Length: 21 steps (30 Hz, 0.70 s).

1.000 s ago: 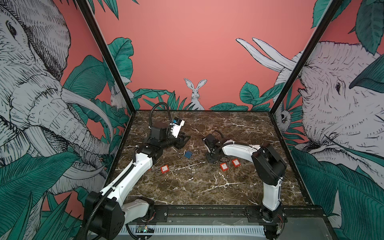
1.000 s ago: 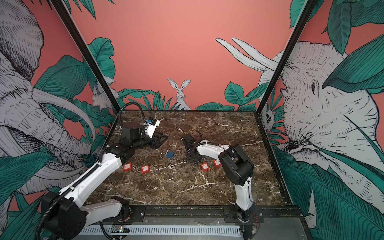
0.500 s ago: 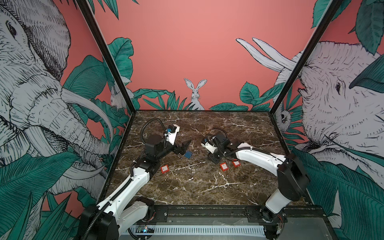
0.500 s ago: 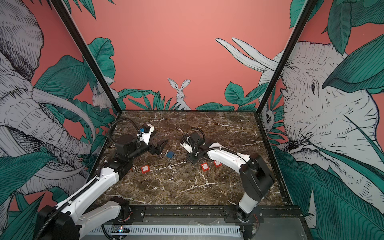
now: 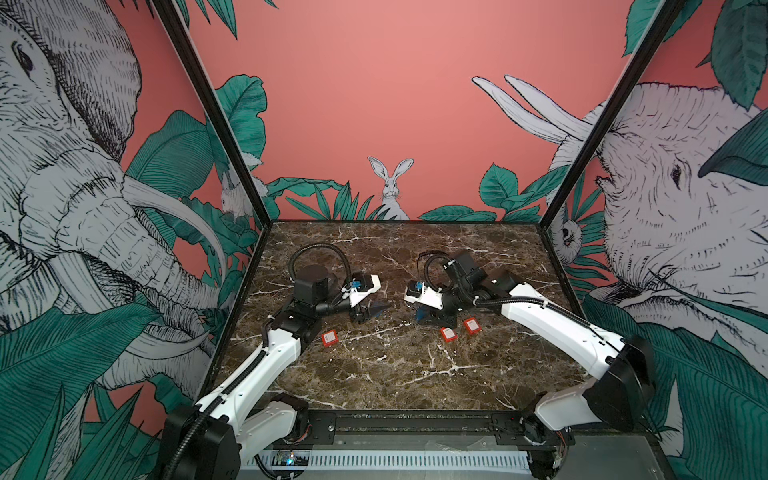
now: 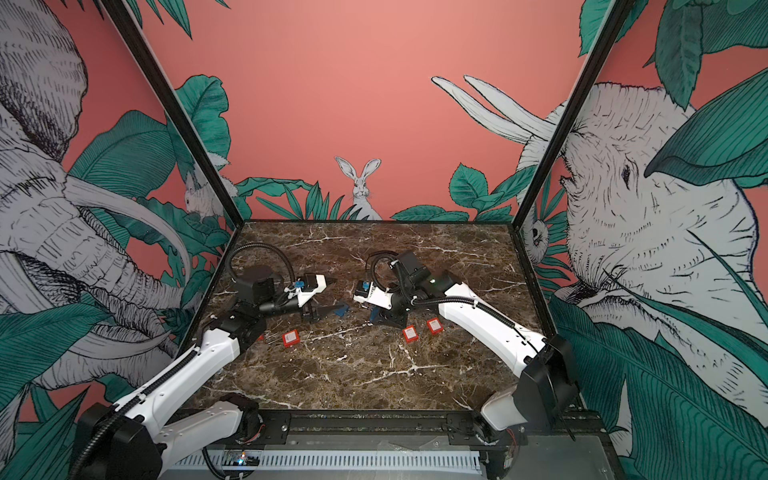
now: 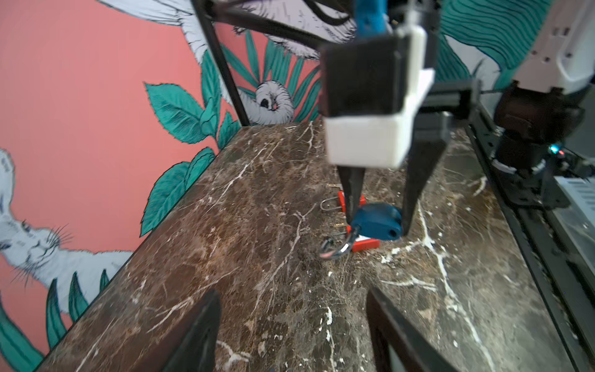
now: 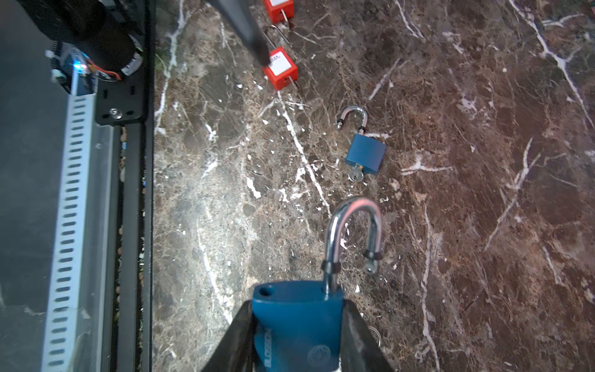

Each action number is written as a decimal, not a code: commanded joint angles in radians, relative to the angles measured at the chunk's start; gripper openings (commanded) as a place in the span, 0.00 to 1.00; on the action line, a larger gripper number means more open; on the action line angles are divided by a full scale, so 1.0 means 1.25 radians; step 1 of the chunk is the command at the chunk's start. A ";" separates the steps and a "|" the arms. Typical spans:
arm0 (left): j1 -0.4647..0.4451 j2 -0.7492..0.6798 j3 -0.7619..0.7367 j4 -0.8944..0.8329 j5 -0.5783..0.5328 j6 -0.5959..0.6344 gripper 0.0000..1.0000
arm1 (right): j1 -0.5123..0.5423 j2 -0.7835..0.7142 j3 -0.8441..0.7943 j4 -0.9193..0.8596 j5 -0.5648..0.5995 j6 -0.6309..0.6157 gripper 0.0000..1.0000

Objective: Lock with the key

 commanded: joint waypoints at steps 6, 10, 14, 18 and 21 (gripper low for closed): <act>-0.031 0.070 0.036 -0.032 0.119 0.115 0.59 | -0.004 0.028 0.070 -0.083 -0.160 -0.056 0.25; -0.050 0.099 0.051 -0.016 0.114 0.106 0.55 | -0.004 0.040 0.087 -0.101 -0.172 -0.056 0.24; -0.068 0.126 0.055 -0.001 0.127 0.106 0.49 | -0.004 0.043 0.094 -0.118 -0.172 -0.056 0.23; -0.083 0.143 0.056 -0.013 0.133 0.124 0.41 | -0.004 0.039 0.095 -0.122 -0.168 -0.060 0.23; -0.092 0.151 0.056 -0.014 0.127 0.129 0.39 | -0.004 0.039 0.097 -0.120 -0.169 -0.062 0.23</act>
